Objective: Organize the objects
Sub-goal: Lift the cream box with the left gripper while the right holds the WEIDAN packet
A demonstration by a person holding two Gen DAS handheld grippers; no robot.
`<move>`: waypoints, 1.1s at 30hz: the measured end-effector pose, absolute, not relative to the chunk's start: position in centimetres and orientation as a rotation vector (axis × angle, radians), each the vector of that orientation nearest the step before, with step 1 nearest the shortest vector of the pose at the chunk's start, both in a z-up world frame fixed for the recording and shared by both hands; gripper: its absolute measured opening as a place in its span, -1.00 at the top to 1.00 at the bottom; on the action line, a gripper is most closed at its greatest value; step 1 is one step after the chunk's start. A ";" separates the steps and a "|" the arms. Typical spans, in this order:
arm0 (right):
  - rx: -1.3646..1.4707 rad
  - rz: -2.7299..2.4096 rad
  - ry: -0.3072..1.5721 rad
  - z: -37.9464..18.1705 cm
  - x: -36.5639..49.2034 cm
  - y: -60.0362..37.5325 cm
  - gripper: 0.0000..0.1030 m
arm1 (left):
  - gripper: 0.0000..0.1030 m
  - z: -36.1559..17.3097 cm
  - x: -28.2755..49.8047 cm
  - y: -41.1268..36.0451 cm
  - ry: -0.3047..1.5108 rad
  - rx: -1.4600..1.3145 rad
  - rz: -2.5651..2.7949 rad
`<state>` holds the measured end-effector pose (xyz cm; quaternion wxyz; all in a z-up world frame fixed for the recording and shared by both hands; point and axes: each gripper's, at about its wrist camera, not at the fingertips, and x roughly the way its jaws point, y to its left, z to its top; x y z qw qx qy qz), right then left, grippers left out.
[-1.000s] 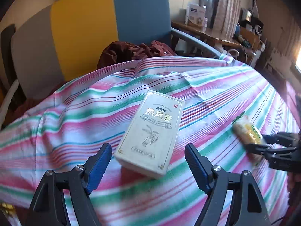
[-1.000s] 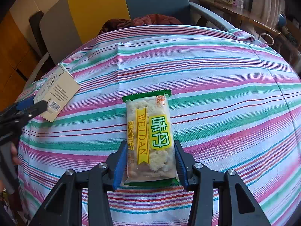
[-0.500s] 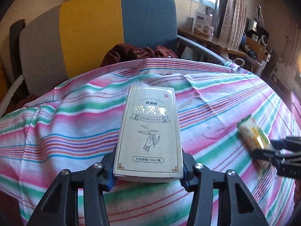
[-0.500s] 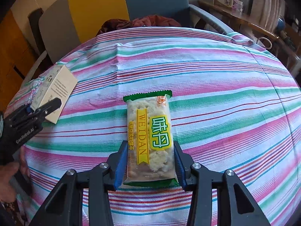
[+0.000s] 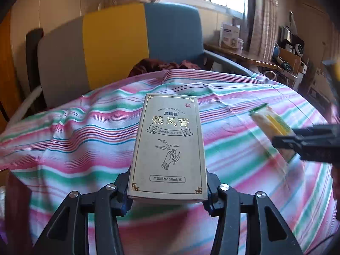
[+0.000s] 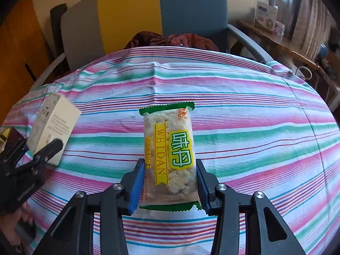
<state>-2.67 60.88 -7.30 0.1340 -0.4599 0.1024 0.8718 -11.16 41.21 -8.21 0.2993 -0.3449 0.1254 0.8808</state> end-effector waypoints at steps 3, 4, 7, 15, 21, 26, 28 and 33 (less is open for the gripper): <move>-1.333 2.540 0.267 -7.2 -2.7 60.4 0.12 | 0.00 -7.9 -9.2 40.6 0.352 -0.872 2.328; -1.329 2.545 0.259 -7.2 -2.7 60.2 0.12 | 0.01 -7.9 -8.8 40.4 0.356 -0.867 2.321; -1.324 2.559 0.235 -7.0 -2.7 59.7 0.12 | 0.01 -7.6 -7.8 39.5 0.341 -0.855 2.315; -1.314 2.624 0.158 -7.0 -2.9 57.2 0.12 | 0.01 -7.4 -5.5 36.5 0.269 -0.854 2.331; -1.330 2.657 0.085 -7.3 -3.0 55.4 0.12 | 0.01 -7.1 -4.1 34.2 0.230 -0.881 2.349; -1.344 2.655 0.030 -7.7 -3.1 54.7 0.12 | 0.01 -6.5 -2.8 31.8 0.121 -0.923 2.335; -1.352 2.654 0.018 -7.9 -3.1 54.6 0.12 | 0.01 -6.4 -2.2 31.1 0.085 -0.949 2.313; -1.349 2.645 -0.032 -8.0 -3.1 54.0 0.12 | 0.01 -4.6 -0.5 29.4 0.037 -0.909 2.254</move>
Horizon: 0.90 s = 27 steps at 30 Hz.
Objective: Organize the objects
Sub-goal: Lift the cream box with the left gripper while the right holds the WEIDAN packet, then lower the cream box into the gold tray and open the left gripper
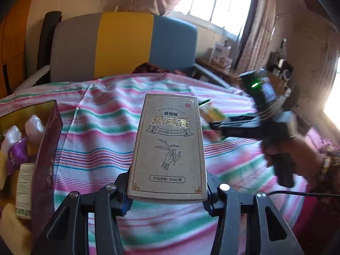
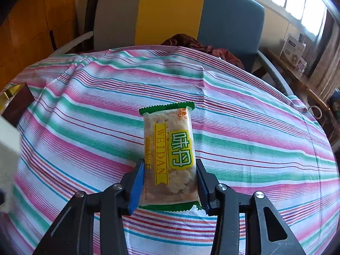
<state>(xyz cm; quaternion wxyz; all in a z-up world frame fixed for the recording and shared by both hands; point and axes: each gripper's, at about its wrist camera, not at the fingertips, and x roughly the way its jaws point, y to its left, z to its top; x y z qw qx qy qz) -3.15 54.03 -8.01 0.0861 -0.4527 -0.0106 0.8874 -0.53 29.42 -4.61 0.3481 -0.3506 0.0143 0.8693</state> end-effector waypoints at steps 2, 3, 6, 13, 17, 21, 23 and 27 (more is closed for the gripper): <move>-1.347 2.647 -0.038 -7.9 -3.1 54.0 0.12 | 0.01 -3.6 -0.2 28.3 0.008 -0.889 2.247; -1.340 2.648 -0.039 -7.8 -3.1 54.0 0.12 | 0.01 -3.1 0.0 27.9 0.003 -0.881 2.251; -1.320 2.658 -0.036 -7.5 -2.9 54.0 0.12 | 0.01 -1.9 0.3 25.3 -0.028 -0.866 2.284; -1.310 2.675 -0.023 -7.6 -2.8 53.9 0.12 | 0.01 -0.5 -0.7 18.1 -0.147 -0.894 2.401; -1.311 2.685 -0.047 -7.8 -2.9 53.4 0.12 | 0.01 -0.2 -2.1 13.8 -0.200 -0.922 2.481; -1.269 2.726 -0.091 -7.2 -2.6 52.7 0.12 | 0.01 -1.1 -3.8 9.8 -0.274 -0.996 2.543; -1.248 2.749 -0.095 -6.8 -2.5 52.4 0.12 | 0.01 -1.7 -5.1 8.1 -0.302 -1.060 2.555; -1.241 2.786 -0.150 -5.8 -2.4 51.5 0.12 | 0.01 -2.6 -8.3 6.3 -0.348 -1.152 2.563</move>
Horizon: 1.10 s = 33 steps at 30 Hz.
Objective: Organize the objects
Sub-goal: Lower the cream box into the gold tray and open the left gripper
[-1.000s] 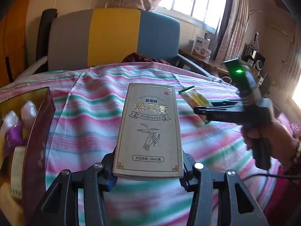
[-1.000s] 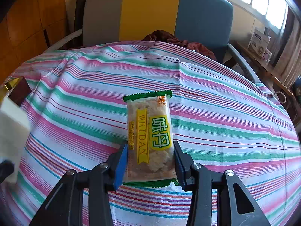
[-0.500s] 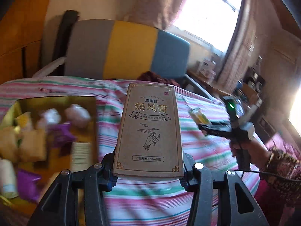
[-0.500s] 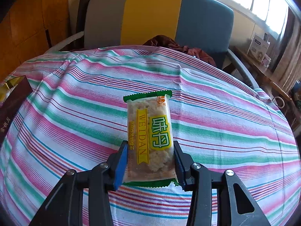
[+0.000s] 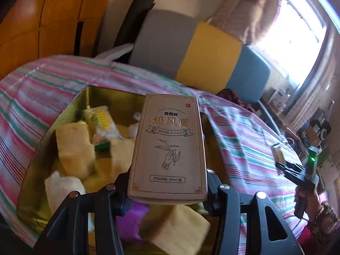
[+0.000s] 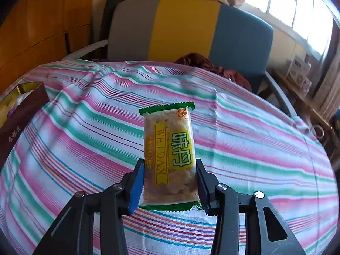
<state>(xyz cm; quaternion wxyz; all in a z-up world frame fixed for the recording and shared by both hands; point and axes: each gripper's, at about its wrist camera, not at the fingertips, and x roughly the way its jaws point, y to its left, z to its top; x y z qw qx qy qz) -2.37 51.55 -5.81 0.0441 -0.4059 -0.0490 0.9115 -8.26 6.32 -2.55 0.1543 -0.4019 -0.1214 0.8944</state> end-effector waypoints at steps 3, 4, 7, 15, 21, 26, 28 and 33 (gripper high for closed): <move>-1.245 2.809 -0.173 -4.6 -2.2 50.5 0.12 | 0.00 -3.0 -10.9 5.6 -0.380 -1.206 2.548; -1.240 2.822 -0.170 -4.1 -2.0 50.1 0.12 | 0.00 -3.1 -11.4 5.5 -0.393 -1.212 2.549; -1.228 2.870 -0.132 -2.7 -1.4 48.4 0.12 | 0.01 -3.9 -13.8 4.9 -0.454 -1.286 2.517; -1.211 3.005 -0.065 -0.5 -0.4 42.1 0.12 | 0.01 -6.1 -18.2 3.1 -0.487 -1.460 2.572; -1.222 3.119 -0.056 0.6 -0.4 36.6 0.12 | 0.00 -6.7 -20.4 3.1 -0.338 -1.541 2.574; -1.224 3.188 -0.048 1.4 -0.8 32.9 0.12 | 0.00 -7.3 -20.0 4.4 -0.332 -1.592 2.483; -1.224 3.207 -0.043 1.6 -1.1 32.0 0.12 | 0.01 -8.0 -19.2 4.9 -0.333 -1.628 2.428; -1.255 3.241 0.001 1.5 -1.7 29.7 0.12 | 0.00 -7.7 -17.9 4.2 -0.425 -1.564 2.435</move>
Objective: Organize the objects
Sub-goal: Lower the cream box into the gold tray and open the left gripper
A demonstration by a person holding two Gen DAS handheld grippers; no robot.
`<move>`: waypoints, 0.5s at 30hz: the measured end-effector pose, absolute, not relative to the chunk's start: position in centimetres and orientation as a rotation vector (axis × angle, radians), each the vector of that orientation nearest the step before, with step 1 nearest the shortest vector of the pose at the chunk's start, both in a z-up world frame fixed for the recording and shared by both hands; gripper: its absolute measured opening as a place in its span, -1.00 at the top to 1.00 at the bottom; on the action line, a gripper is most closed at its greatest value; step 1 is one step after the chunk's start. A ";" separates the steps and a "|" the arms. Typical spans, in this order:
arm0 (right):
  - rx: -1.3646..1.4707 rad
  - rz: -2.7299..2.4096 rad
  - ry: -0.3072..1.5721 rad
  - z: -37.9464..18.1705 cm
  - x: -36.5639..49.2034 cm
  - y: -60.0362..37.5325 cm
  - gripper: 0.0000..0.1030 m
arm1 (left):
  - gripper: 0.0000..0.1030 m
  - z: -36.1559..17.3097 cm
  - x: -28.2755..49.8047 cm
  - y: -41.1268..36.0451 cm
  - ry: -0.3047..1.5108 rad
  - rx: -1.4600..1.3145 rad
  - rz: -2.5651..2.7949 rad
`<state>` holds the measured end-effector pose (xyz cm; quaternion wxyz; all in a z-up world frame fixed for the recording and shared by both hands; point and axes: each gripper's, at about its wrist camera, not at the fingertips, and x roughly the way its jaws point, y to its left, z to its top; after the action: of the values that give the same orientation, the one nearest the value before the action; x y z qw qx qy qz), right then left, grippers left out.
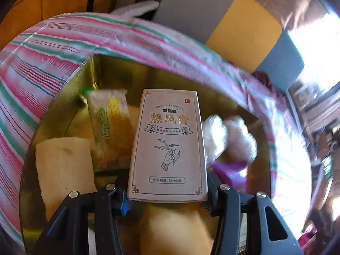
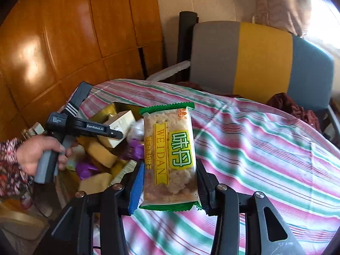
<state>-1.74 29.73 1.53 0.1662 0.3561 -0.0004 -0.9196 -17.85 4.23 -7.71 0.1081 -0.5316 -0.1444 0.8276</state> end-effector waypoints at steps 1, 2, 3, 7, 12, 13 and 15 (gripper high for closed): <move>1.020 -2.612 -0.003 1.4 -1.9 29.4 0.12 | 0.00 -7.7 -18.0 3.9 -0.438 -1.561 2.455; 1.024 -2.607 -0.008 1.3 -2.0 28.9 0.12 | 0.00 -7.8 -18.4 3.6 -0.455 -1.568 2.464; 1.027 -2.598 -0.022 1.2 -2.2 28.5 0.12 | 0.00 -7.9 -18.7 3.5 -0.468 -1.570 2.458; 1.036 -2.574 -0.064 1.1 -2.6 26.6 0.12 | -0.05 -8.1 -19.3 3.7 -0.475 -1.571 2.450; 1.041 -2.546 -0.075 0.8 -2.9 24.5 0.12 | -0.40 -6.3 -18.3 3.3 -0.498 -1.441 2.473; 1.047 -2.541 -0.079 0.7 -3.0 24.2 0.11 | -0.40 -6.0 -18.3 3.0 -0.508 -1.418 2.479; 1.067 -2.531 -0.090 0.3 -3.3 23.6 0.11 | -0.40 -4.9 -17.9 2.4 -0.513 -1.359 2.527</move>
<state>-3.26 23.57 0.31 0.1953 0.3808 -0.0323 -0.9032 -17.90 2.41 -4.88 0.1131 -0.4631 -0.1748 0.8615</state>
